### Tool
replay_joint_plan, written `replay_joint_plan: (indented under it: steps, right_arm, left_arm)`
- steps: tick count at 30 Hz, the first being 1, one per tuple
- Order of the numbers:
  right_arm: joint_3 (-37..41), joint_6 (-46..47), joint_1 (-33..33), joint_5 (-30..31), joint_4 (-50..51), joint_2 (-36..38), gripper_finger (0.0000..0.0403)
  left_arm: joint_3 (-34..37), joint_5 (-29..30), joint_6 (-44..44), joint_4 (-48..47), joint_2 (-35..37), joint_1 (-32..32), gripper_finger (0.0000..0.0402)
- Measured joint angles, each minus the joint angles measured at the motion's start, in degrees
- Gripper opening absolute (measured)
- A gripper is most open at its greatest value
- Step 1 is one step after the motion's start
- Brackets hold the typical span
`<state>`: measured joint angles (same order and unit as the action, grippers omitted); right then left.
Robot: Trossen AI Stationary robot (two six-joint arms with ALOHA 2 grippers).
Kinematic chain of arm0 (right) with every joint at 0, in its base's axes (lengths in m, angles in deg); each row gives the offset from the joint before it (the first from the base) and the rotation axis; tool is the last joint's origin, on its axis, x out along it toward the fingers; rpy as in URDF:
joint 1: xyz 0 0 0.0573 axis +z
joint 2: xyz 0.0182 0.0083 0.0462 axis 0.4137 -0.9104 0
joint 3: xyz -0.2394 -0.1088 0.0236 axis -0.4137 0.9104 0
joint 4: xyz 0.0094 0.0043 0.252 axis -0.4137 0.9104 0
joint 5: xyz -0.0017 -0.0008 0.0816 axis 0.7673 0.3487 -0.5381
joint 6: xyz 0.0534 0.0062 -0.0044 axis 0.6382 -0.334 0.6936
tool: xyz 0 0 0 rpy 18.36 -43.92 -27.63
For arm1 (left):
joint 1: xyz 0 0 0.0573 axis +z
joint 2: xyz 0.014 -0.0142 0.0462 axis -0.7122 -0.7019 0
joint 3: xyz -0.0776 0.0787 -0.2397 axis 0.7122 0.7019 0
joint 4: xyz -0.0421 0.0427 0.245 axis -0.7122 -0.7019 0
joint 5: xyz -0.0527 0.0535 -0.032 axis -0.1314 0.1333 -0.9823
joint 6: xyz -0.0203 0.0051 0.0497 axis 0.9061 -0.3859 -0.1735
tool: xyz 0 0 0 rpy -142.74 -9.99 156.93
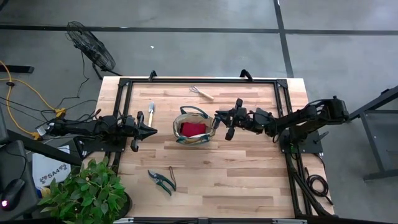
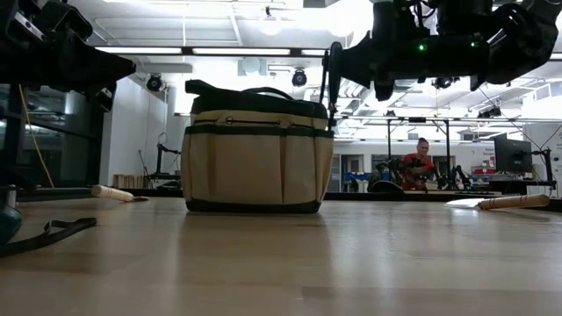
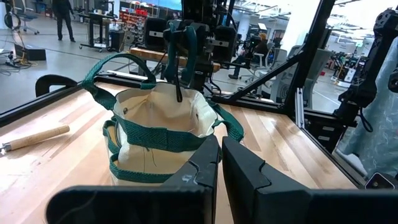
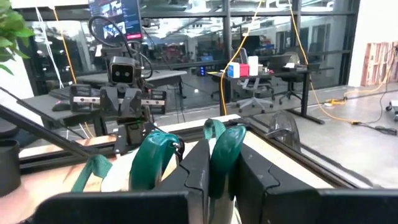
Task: Pick & Place Garden tools in Gardening bag
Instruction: Put the right green shear scissors into the light brown gardening bag
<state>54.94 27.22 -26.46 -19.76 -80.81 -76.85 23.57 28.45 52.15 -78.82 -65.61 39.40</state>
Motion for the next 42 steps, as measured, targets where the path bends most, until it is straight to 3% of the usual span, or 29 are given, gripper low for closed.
replay_joint_plan:
  steps: [7, 20, 34, 42]
  right_arm:
    - [0.00, 0.56, 0.04, -0.22, -0.90, -0.97, 0.0035]
    - [-4.36, -1.01, -0.36, 0.58, -6.08, -11.16, 0.0035]
    - [-4.59, -2.07, -1.07, -0.36, -10.38, -11.39, 0.0035]
    - [-4.59, -0.08, -1.09, -3.04, -6.35, -11.39, 0.0035]
  left_arm:
    - [0.00, 0.01, -0.02, 0.00, 0.00, 0.00, 0.0019]
    - [0.00, 0.03, 0.00, 0.00, -0.02, 0.01, 0.0019]
    - [0.00, -0.01, -0.01, -0.01, -0.02, 0.00, 0.0019]
    - [0.00, -0.02, -0.01, -0.02, -0.02, 0.01, 0.0019]
